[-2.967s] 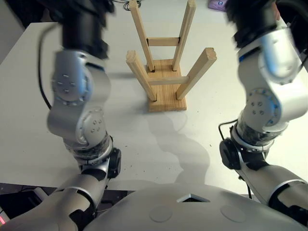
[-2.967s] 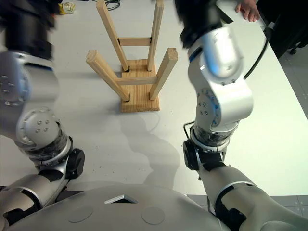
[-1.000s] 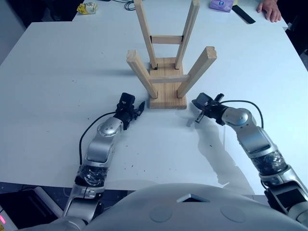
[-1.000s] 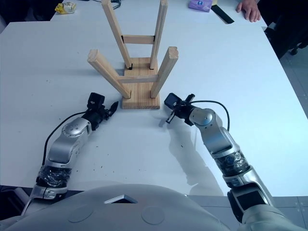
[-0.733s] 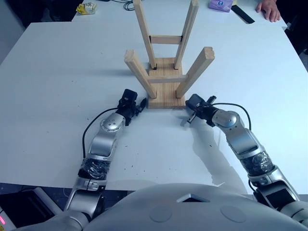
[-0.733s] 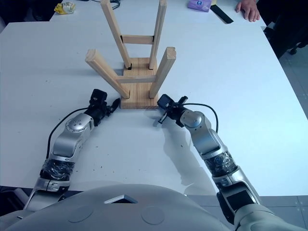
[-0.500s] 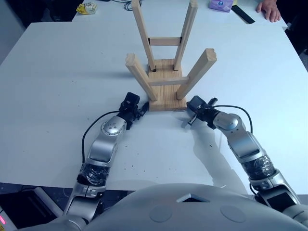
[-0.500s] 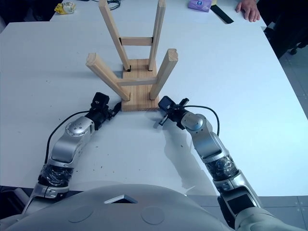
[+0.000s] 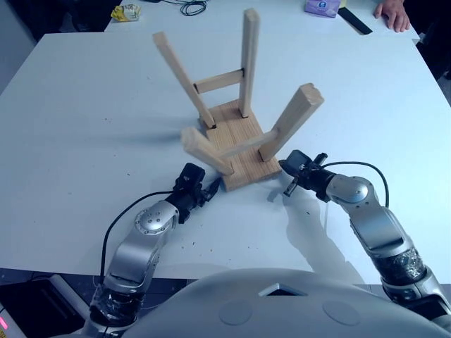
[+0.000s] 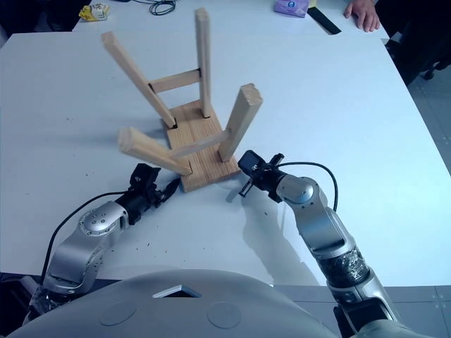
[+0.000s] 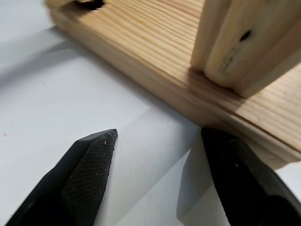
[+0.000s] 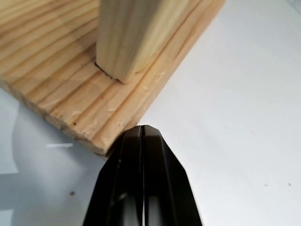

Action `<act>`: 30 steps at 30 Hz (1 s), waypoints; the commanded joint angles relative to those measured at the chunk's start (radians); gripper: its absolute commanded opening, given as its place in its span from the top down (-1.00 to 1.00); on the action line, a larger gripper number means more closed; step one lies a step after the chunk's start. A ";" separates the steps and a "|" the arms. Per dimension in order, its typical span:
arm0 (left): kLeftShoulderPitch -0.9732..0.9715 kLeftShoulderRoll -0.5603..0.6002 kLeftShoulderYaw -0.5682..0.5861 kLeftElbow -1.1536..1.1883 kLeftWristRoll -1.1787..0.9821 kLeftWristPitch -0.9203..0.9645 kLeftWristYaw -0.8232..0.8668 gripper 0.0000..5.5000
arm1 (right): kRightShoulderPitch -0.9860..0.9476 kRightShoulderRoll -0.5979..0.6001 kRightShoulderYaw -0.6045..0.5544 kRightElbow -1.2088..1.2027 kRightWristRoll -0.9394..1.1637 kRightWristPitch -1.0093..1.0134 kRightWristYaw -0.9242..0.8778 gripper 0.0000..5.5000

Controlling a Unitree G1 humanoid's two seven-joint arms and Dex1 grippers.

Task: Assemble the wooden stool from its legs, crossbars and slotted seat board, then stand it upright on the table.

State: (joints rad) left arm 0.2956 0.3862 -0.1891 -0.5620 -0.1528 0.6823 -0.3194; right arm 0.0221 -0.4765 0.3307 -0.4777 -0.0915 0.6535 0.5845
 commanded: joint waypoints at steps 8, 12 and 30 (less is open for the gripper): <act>-0.036 -0.048 -0.119 -0.084 -0.143 0.059 -0.127 -0.21 | -0.050 0.057 0.049 -0.043 0.128 0.027 0.065 1.00; -0.044 -0.048 -0.121 -0.107 -0.162 0.087 -0.136 -0.21 | -0.086 0.038 0.067 0.079 0.090 -0.043 0.075 1.00; -0.186 -0.234 -0.046 -0.103 -0.380 0.280 -0.124 -0.21 | -0.248 0.051 -0.009 0.419 0.118 -0.276 0.171 1.00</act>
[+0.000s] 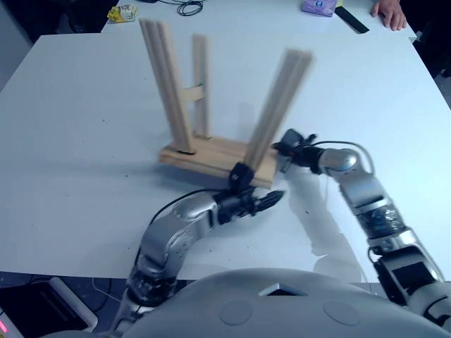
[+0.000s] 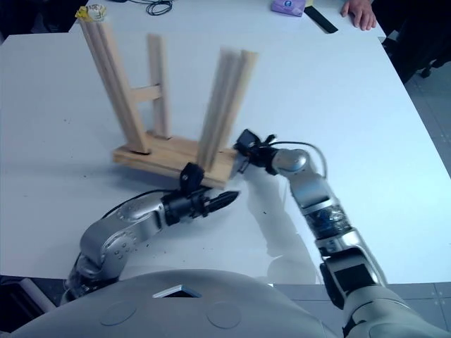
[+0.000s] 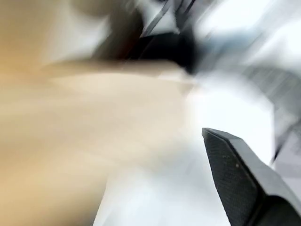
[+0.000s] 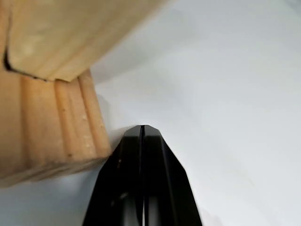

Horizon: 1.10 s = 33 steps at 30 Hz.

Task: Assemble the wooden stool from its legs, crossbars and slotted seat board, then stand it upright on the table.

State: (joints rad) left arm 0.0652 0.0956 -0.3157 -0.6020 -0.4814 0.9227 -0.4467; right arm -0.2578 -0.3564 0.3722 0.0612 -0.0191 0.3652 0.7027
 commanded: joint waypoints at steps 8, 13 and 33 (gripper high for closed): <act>0.265 0.195 0.190 -0.195 -0.110 0.002 0.003 -0.21 | 0.095 -0.155 -0.167 -0.263 0.089 0.086 0.051 1.00; 0.219 0.147 0.240 -0.294 -0.167 -0.009 0.082 -0.21 | 0.062 -0.155 -0.220 -0.264 0.100 0.087 0.012 1.00; -0.186 0.481 0.830 -0.144 -0.273 -0.092 0.268 -0.21 | -0.288 0.069 -0.093 -0.183 0.166 0.159 -0.026 1.00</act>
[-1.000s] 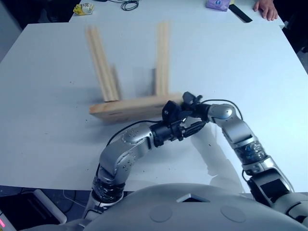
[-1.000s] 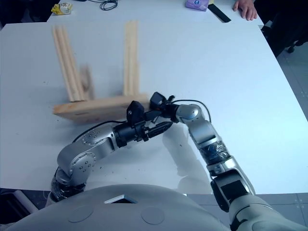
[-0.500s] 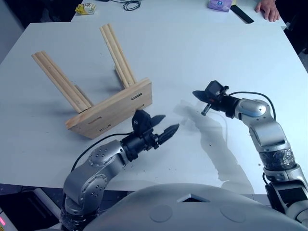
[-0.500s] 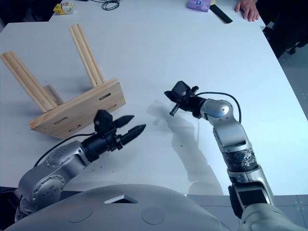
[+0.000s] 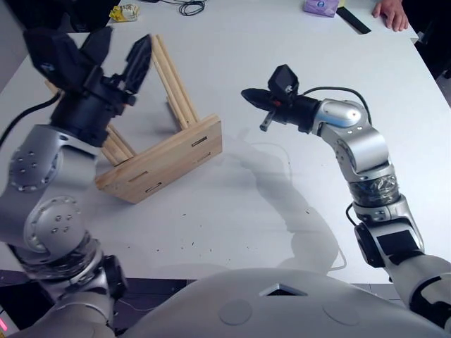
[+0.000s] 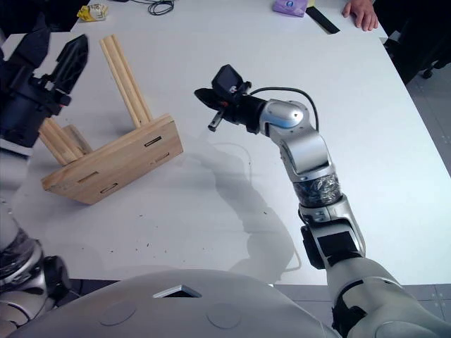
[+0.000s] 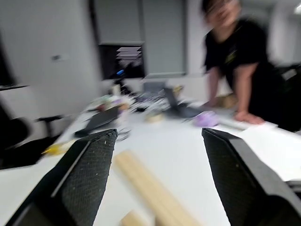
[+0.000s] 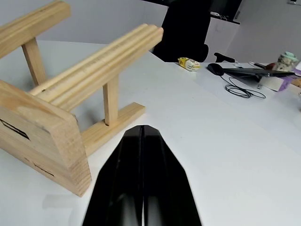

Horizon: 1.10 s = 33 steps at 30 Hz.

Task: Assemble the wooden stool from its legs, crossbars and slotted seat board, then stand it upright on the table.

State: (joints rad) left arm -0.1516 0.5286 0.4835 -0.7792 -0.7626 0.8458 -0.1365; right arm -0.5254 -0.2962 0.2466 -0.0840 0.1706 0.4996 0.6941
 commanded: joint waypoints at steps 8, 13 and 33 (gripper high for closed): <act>0.076 -0.062 0.213 0.130 -0.034 -0.158 0.018 -0.21 | -0.072 0.015 0.100 -0.091 0.012 0.174 0.040 1.00; 0.095 -0.092 0.314 0.266 0.023 -0.242 0.110 -0.21 | -0.100 0.034 0.082 -0.132 0.010 0.194 0.003 1.00; 0.363 -0.295 -0.025 0.271 0.186 -0.208 0.149 -0.21 | -0.073 0.017 0.245 -0.169 0.009 0.331 0.066 1.00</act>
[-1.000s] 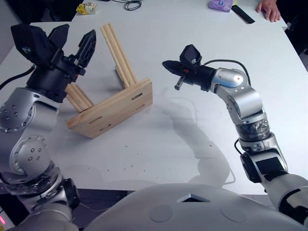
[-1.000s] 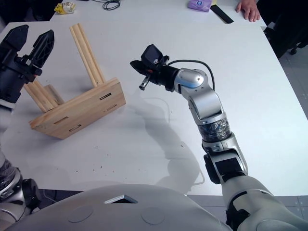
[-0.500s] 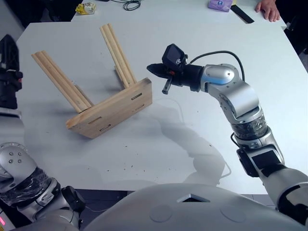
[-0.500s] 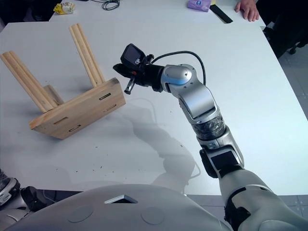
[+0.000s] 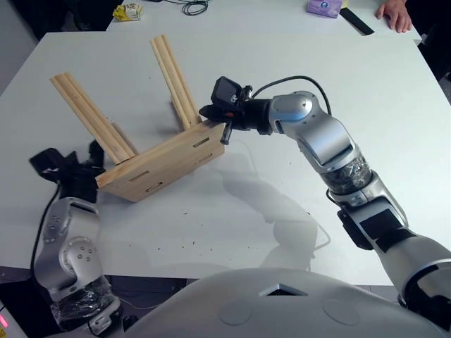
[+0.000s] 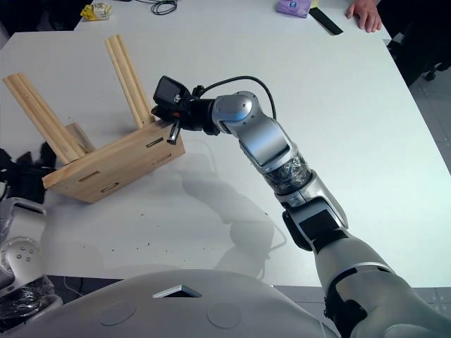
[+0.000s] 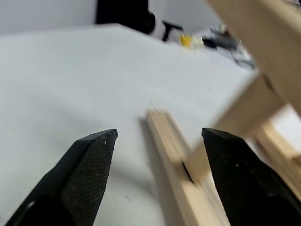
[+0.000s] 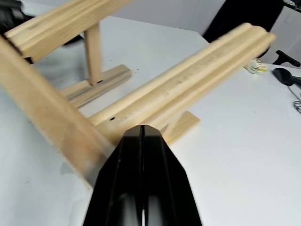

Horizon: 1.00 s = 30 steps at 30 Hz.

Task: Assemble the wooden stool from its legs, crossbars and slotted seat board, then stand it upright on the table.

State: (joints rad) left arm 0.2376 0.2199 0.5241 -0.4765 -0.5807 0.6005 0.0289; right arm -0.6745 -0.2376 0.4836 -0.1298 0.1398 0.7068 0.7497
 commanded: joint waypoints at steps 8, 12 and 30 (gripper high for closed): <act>-0.032 0.024 -0.145 -0.055 0.027 0.050 -0.045 -0.21 | 0.176 -0.106 -0.069 -0.348 0.086 0.305 -0.055 1.00; -0.070 0.028 -0.187 -0.027 0.041 0.033 -0.074 -0.21 | 0.228 -0.127 -0.081 -0.392 0.102 0.359 -0.085 1.00; -0.175 0.061 -0.363 0.082 0.090 -0.020 -0.270 -0.21 | 0.423 -0.267 -0.244 -0.596 0.216 0.487 -0.189 1.00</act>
State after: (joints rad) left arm 0.0636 0.3053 0.2022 -0.3655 -0.4727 0.5714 -0.2224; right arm -0.3010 -0.4845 0.2281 -0.7662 0.3551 1.1151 0.5894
